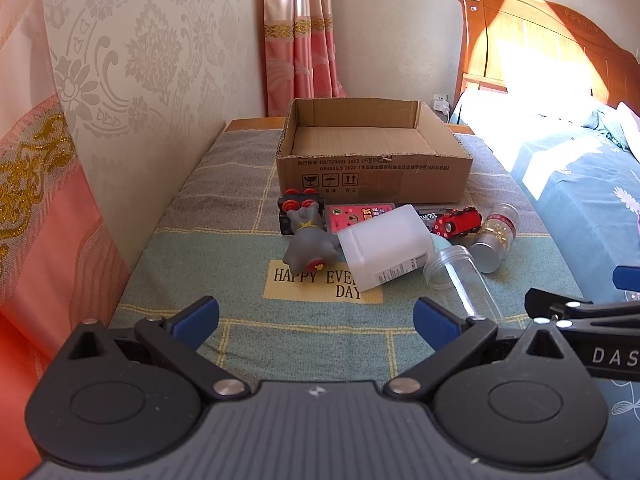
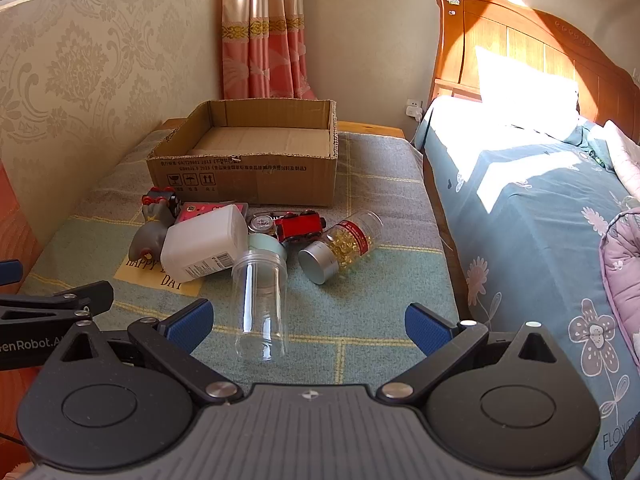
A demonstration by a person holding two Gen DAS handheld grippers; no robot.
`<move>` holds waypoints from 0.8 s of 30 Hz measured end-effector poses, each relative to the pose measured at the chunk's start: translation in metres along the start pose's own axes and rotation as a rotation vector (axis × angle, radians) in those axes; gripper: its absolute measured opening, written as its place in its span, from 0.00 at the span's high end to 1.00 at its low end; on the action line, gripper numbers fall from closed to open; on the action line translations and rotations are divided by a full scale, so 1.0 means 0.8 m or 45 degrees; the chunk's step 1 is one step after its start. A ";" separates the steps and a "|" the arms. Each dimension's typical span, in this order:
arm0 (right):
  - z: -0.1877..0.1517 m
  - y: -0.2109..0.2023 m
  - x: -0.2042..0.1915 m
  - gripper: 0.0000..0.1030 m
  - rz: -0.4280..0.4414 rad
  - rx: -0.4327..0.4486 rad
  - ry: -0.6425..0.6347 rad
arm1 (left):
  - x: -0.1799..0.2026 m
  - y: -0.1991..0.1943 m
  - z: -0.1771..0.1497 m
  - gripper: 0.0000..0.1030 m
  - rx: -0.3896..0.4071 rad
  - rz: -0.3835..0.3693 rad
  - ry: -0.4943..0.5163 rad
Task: Organize rigid objects
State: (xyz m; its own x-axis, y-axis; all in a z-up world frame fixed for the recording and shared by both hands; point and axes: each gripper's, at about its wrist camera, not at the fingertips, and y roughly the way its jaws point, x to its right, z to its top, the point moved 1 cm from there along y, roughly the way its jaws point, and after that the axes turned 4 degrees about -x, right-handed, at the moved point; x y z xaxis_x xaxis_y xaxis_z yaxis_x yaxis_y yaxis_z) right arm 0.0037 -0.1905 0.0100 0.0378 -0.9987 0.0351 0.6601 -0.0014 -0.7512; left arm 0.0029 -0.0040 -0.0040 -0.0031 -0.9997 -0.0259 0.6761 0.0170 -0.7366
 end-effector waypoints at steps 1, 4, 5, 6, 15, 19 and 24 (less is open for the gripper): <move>0.000 0.000 0.000 0.00 0.000 -0.001 0.000 | 0.000 -0.001 0.000 0.00 0.000 0.001 0.000; 0.000 0.000 0.000 0.00 0.001 -0.001 0.000 | -0.003 0.001 0.003 0.00 -0.003 -0.007 -0.002; 0.001 0.000 0.000 0.00 0.000 -0.002 -0.001 | -0.002 0.000 0.003 0.00 -0.003 -0.008 -0.002; 0.000 0.000 0.000 0.00 -0.001 -0.001 -0.001 | -0.002 0.000 0.003 0.00 -0.003 -0.008 -0.003; 0.001 -0.001 -0.001 0.00 -0.003 -0.001 -0.001 | -0.002 0.000 0.003 0.00 -0.003 -0.006 0.000; 0.001 -0.001 0.000 0.00 -0.003 0.000 -0.001 | -0.003 0.001 0.003 0.00 -0.003 -0.006 0.001; 0.001 -0.002 -0.001 0.00 0.001 0.003 -0.003 | -0.003 -0.001 0.004 0.00 0.000 -0.005 0.002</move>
State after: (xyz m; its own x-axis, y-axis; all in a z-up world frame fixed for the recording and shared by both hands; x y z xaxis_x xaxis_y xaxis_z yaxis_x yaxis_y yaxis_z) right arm 0.0030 -0.1899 0.0118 0.0401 -0.9986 0.0357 0.6619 -0.0003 -0.7496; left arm 0.0047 -0.0017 -0.0016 -0.0067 -0.9997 -0.0241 0.6759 0.0132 -0.7369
